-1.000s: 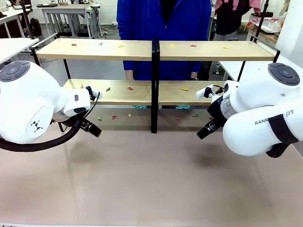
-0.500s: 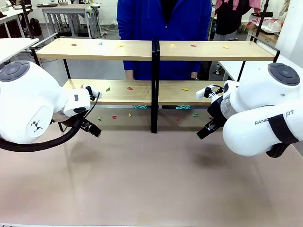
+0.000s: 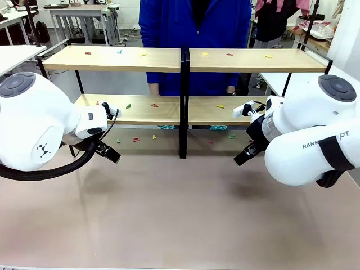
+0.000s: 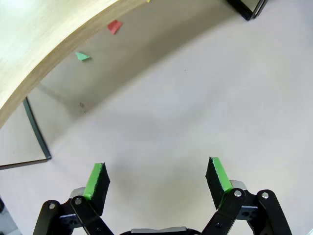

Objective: Clean the shelves.
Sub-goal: Pick up the Duster when the human hands it over.

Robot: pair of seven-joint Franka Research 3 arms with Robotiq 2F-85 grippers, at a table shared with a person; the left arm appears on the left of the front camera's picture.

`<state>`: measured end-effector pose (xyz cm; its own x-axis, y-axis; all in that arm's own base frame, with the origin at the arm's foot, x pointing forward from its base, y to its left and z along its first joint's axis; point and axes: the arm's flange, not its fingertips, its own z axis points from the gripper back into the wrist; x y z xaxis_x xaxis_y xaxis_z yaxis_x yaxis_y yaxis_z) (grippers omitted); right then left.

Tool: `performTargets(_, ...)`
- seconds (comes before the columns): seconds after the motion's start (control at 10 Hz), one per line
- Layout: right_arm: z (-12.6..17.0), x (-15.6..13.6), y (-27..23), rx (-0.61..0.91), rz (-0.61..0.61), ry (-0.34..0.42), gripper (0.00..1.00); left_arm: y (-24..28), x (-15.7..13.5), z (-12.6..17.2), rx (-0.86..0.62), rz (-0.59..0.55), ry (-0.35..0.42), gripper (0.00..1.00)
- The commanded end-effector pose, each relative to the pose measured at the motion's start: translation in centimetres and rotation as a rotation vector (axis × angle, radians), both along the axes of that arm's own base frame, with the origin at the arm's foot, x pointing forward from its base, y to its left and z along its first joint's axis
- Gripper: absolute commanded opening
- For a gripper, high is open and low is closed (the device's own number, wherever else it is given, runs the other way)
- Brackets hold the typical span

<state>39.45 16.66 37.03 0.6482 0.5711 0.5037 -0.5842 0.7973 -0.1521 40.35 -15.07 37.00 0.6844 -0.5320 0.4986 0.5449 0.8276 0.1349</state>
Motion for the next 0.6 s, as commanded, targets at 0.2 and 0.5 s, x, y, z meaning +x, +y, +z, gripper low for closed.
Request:
performTargets(0.2, 0.8, -1.0, 0.2, 0.058, 0.159, 0.078, 1.0, 0.6, -1.9, 1.1, -0.035, -0.106, 0.039, 1.0)
performTargets(0.5, 6.8, -5.1, -9.4, 0.204, 0.159, 0.046, 1.0, 8.6, -9.5, 7.2, -0.164, -0.167, -0.054, 1.0)
